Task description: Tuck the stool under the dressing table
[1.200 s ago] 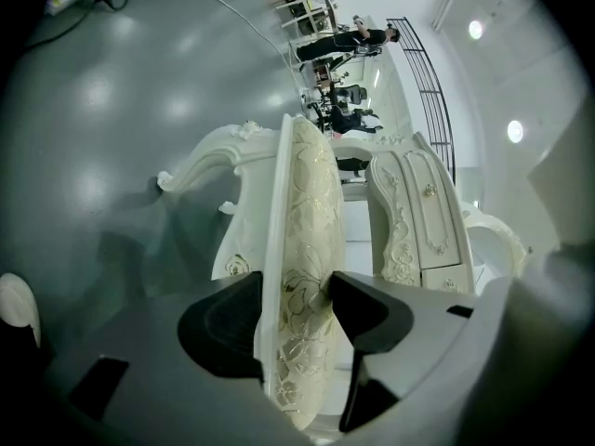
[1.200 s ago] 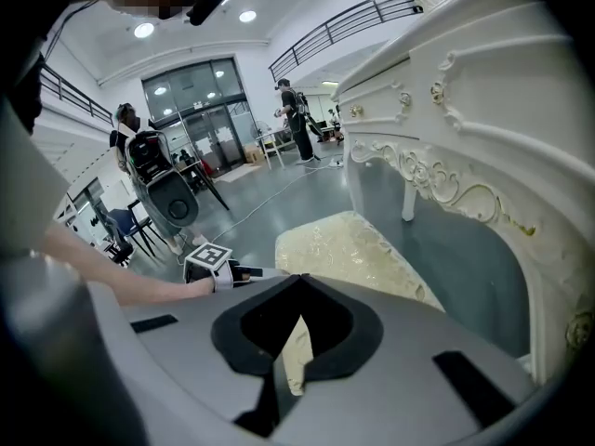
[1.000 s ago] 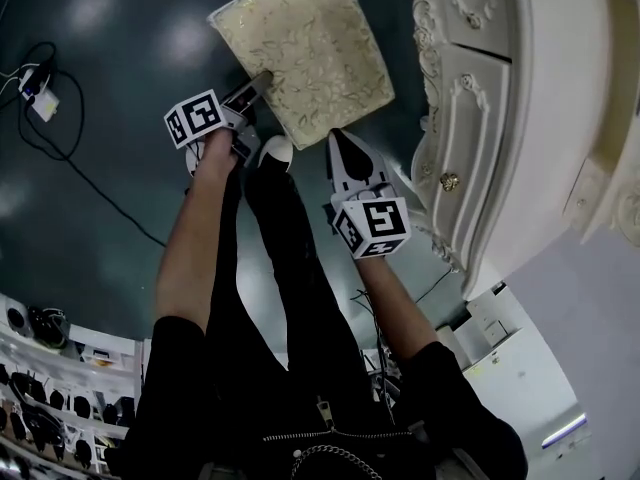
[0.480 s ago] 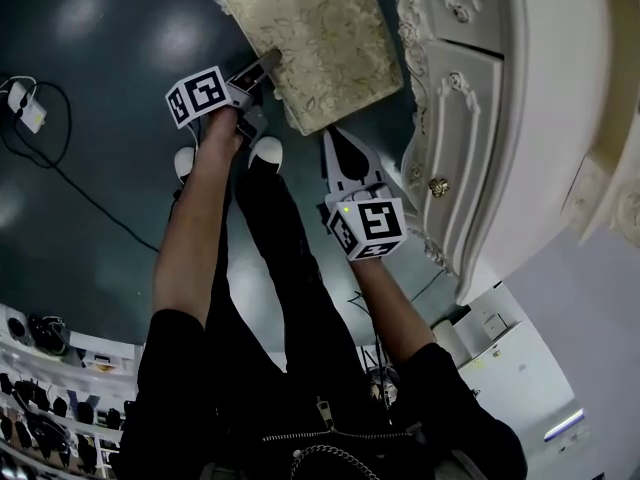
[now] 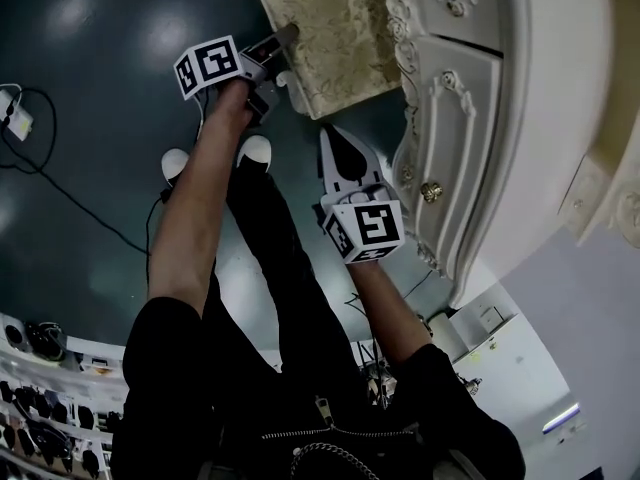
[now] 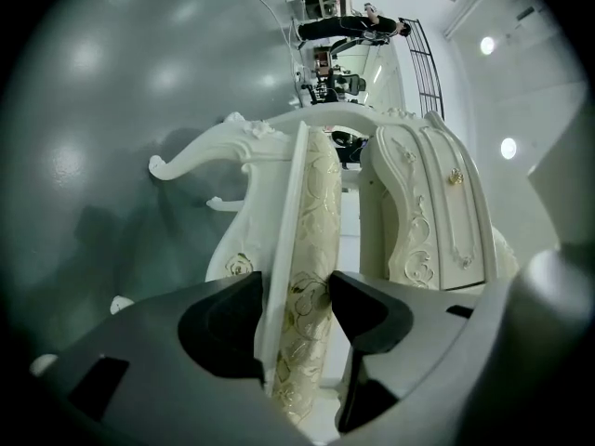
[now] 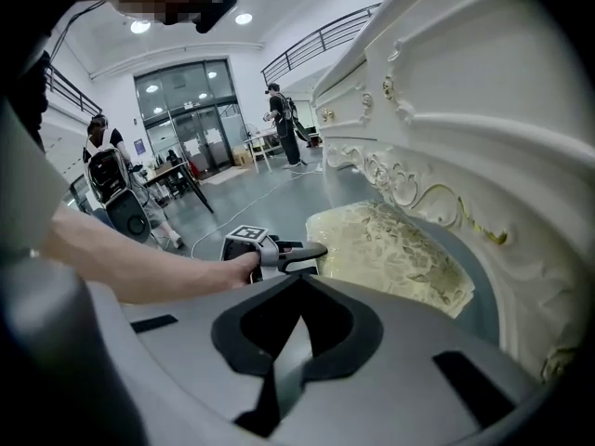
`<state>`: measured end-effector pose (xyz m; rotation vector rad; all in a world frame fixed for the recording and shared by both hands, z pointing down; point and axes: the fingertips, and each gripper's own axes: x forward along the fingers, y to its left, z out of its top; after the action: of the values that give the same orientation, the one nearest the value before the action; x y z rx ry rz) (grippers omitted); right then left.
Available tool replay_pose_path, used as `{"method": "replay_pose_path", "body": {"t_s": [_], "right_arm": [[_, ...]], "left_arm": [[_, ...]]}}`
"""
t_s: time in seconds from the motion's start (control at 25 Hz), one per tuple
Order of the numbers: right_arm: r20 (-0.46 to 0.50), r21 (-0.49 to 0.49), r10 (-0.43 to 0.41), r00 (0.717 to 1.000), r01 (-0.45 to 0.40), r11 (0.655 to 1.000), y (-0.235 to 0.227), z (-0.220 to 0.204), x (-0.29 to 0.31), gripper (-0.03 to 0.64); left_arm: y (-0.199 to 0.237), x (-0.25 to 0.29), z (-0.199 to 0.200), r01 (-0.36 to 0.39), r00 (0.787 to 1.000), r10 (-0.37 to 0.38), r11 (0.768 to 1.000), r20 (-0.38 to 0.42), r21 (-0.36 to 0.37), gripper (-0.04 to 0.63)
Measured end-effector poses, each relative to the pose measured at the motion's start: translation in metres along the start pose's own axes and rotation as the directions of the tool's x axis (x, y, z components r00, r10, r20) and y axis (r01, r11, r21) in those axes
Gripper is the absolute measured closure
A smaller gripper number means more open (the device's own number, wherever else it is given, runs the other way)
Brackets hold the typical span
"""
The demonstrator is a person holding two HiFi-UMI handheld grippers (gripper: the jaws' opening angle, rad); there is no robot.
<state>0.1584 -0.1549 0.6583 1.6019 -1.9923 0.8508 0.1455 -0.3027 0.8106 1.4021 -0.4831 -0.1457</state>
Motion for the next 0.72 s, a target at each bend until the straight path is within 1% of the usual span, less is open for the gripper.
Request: {"method": "replay_pose_path", "body": {"t_s": [0.16, 0.32, 0.52, 0.72], "right_arm": [[0.012, 0.000, -0.034, 0.999, 0.034, 0.999, -0.011, 0.002, -0.007, 0.611], [0.020, 0.017, -0.089, 0.996, 0.089, 0.996, -0.020, 0.002, -0.022, 0.611], [0.032, 0.053, -0.145, 0.989, 0.143, 0.988, -0.028, -0.006, -0.037, 0.611], [0.043, 0.069, -0.173, 0.984, 0.170, 0.983, -0.034, -0.016, -0.039, 0.611]], "left_arm": [[-0.007, 0.026, -0.004, 0.030, 0.999, -0.030, 1.000, -0.020, 0.001, 0.356], [-0.013, 0.043, -0.007, 0.058, 0.997, -0.057, 0.998, -0.055, 0.004, 0.360], [-0.019, 0.062, -0.007, 0.082, 0.995, -0.080, 0.996, -0.066, 0.023, 0.364], [-0.024, 0.084, -0.007, 0.105, 0.991, -0.103, 0.994, -0.083, 0.025, 0.367]]}}
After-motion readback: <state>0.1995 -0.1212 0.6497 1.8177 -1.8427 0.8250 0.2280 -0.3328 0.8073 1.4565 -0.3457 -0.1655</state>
